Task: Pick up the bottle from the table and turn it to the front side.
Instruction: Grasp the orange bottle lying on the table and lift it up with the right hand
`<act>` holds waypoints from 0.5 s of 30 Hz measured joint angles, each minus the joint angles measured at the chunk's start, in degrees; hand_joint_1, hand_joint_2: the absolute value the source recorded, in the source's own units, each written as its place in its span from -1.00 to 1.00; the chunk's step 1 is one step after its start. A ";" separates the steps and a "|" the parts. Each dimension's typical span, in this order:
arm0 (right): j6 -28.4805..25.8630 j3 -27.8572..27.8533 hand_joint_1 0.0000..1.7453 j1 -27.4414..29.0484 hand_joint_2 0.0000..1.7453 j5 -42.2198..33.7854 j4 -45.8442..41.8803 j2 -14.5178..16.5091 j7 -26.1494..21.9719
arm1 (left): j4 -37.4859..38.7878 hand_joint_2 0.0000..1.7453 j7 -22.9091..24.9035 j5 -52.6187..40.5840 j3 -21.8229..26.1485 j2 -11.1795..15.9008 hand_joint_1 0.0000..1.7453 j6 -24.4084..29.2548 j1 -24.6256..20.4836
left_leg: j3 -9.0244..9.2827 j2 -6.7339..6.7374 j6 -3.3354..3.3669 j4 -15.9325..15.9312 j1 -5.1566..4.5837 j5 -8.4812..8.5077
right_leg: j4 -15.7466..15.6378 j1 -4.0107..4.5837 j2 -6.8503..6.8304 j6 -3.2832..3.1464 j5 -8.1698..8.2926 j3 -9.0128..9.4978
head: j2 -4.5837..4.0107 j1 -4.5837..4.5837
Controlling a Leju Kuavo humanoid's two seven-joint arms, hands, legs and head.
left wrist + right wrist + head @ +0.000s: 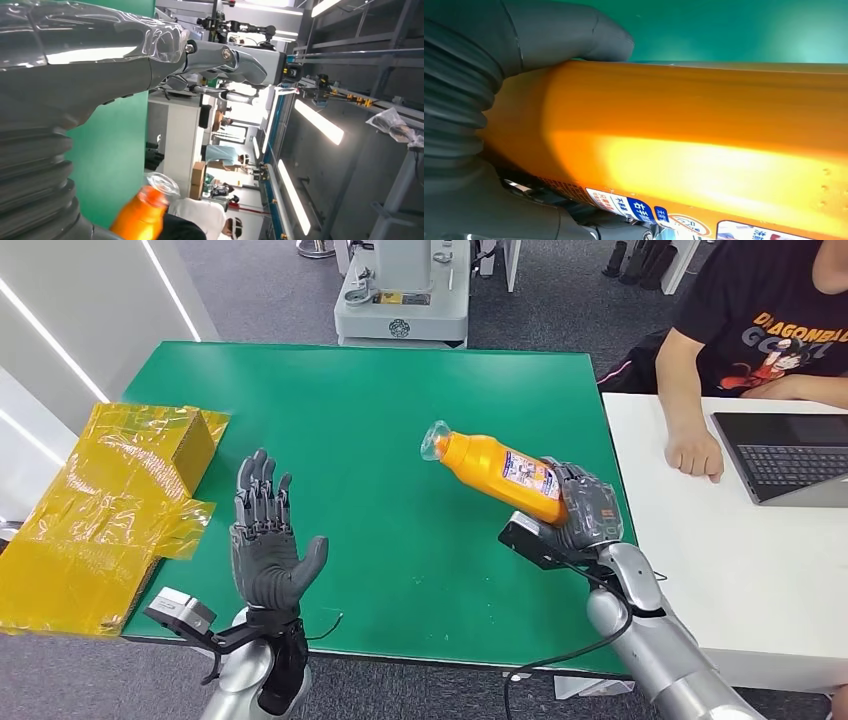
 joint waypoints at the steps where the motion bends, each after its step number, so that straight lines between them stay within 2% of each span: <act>1: -0.79 -0.40 1.00 0.47 1.00 -0.13 -0.63 0.28 -0.44 | 0.11 1.00 -0.02 0.07 0.00 -0.01 -1.00 0.00 -0.14 | 0.00 0.00 0.00 0.00 0.00 0.00 | 0.00 0.00 0.00 0.00 0.00 0.00 | 0.00 0.00; 4: -2.92 -1.34 1.00 1.60 1.00 -0.94 -1.94 0.89 -2.19 | 0.43 1.00 -0.08 0.33 -0.01 -0.02 -1.00 0.01 -0.32 | 0.00 0.00 0.00 0.01 -0.01 0.00 | 0.00 -0.01 0.00 0.00 0.00 0.00 | 0.00 0.01; 10: -11.98 -2.48 1.00 4.00 1.00 -4.39 -5.08 2.95 -8.56 | 1.27 1.00 -0.16 1.58 -0.18 0.02 -1.00 0.15 -0.58 | 0.00 0.03 -0.01 0.01 -0.01 -0.01 | -0.01 -0.01 0.03 0.00 0.00 -0.01 | 0.00 0.01; 15: -13.10 -2.51 1.00 4.80 1.00 -5.14 -6.80 4.44 -10.30 | 1.96 1.00 -0.16 2.08 -0.48 0.04 -1.00 0.02 -0.69 | 0.00 0.04 -0.02 0.00 0.00 -0.01 | 0.00 0.00 0.03 0.00 0.00 -0.03 | 0.00 0.00</act>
